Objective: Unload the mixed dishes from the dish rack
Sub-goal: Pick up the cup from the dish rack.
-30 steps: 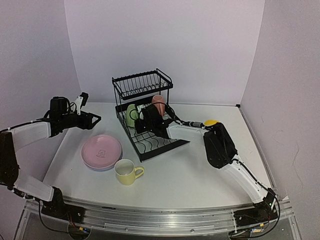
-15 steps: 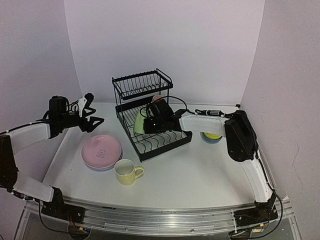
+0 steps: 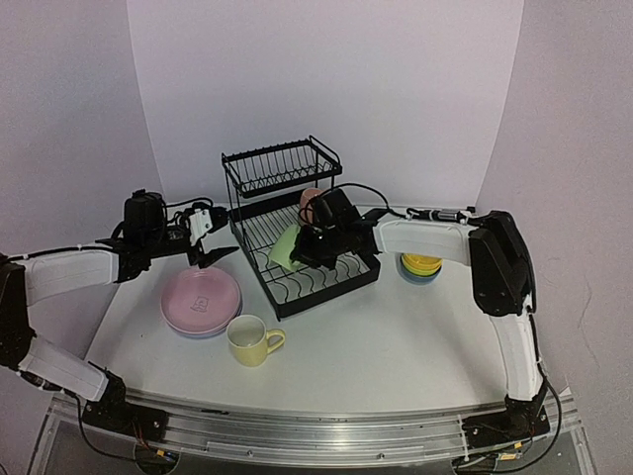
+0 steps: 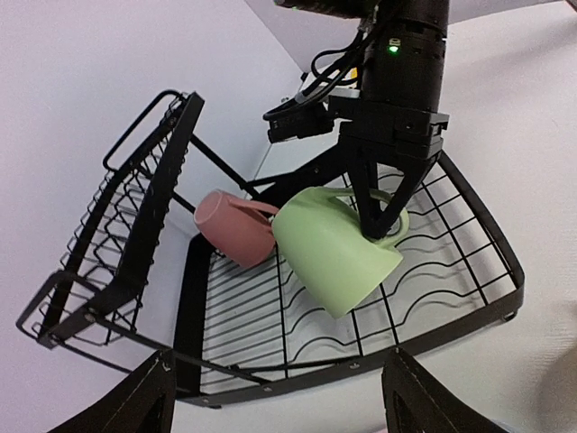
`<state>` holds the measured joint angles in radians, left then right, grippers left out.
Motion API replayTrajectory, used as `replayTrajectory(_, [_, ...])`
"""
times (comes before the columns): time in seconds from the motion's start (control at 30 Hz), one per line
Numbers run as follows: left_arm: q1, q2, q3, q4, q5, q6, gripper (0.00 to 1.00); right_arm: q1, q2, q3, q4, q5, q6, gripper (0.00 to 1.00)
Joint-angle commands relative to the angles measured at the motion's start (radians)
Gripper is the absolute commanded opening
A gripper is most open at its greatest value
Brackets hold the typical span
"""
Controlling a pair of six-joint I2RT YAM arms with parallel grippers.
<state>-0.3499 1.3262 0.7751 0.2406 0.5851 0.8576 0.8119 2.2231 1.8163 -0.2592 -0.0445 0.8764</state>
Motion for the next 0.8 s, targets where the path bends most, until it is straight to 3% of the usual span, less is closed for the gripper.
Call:
replayTrajectory(0.0, [-0.076,0.038,-0.055,0.233,-0.051,0.143,0.77,-0.013,-0.173,-0.017,0.124,-0.066,0.123,0.0])
replayTrajectory(0.33, [-0.138,0.222,0.007,0.391,-0.098,0.198,0.74,-0.015,-0.28,-0.096,0.183,-0.103,0.201,0.0])
replayTrajectory(0.77, [-0.155,0.31,0.067,0.565,-0.172,0.19,0.6,-0.015,-0.327,-0.119,0.187,-0.129,0.19,0.0])
